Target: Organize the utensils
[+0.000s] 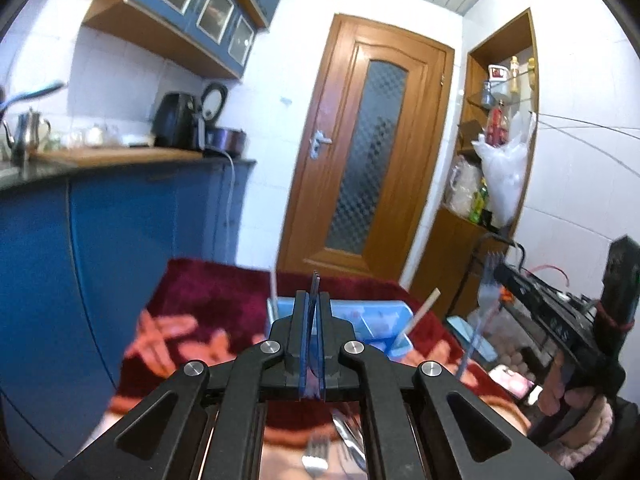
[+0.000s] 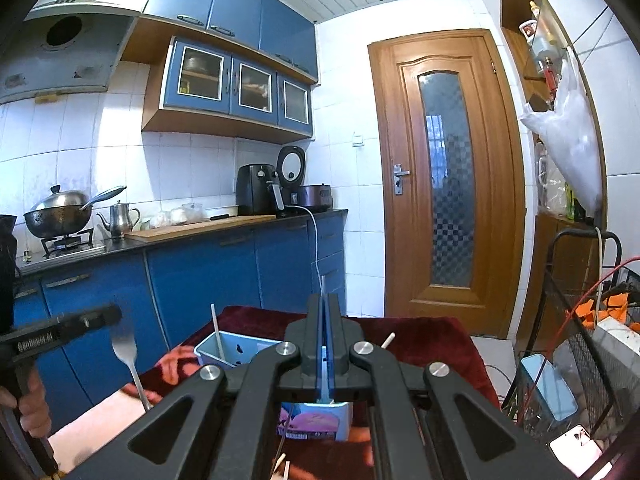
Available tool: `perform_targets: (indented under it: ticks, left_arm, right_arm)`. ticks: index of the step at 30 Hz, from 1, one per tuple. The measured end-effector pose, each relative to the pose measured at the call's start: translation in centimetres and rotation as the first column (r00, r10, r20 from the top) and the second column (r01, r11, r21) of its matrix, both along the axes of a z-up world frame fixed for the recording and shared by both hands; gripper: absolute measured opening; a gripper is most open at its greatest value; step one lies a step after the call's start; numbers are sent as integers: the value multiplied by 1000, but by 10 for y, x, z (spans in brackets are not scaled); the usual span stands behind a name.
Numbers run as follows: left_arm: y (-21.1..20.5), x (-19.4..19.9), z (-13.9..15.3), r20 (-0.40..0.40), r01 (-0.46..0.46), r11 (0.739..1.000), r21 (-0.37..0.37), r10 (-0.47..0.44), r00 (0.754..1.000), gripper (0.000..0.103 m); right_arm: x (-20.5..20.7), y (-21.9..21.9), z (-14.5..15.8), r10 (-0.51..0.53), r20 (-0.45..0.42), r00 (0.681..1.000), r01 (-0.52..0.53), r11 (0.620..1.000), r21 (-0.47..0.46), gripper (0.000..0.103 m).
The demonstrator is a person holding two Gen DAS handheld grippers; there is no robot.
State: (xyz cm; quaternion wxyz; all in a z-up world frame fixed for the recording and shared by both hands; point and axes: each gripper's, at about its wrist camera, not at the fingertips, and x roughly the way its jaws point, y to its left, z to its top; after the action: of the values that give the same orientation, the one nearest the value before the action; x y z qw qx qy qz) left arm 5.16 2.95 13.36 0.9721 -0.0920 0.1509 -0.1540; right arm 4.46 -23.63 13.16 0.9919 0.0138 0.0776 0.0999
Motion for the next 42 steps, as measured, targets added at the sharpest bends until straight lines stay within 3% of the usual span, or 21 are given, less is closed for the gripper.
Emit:
perform_targets:
  ticks: [6, 11, 16, 28, 42]
  left_arm:
    - [11, 17, 36, 68, -96, 995, 30, 94, 993, 3]
    - [20, 34, 68, 138, -195, 980, 45, 187, 973, 3]
    - [16, 56, 82, 167, -256, 964, 75, 241, 956, 3]
    - [-5, 106, 44, 123, -304, 941, 151, 287, 950, 3]
    - [-27, 113, -2, 33, -178, 974, 142, 175, 984, 3]
  right_arm:
    - [3, 0, -1, -16, 5, 1000, 16, 1000, -14, 2]
    - [6, -3, -4, -26, 0, 1000, 26, 1000, -16, 2]
    - [8, -4, -4, -32, -3, 999, 32, 999, -16, 2]
    - [12, -7, 0, -59, 12, 998, 60, 998, -28, 2]
    - [45, 3, 2, -114, 63, 991, 117, 992, -42, 2]
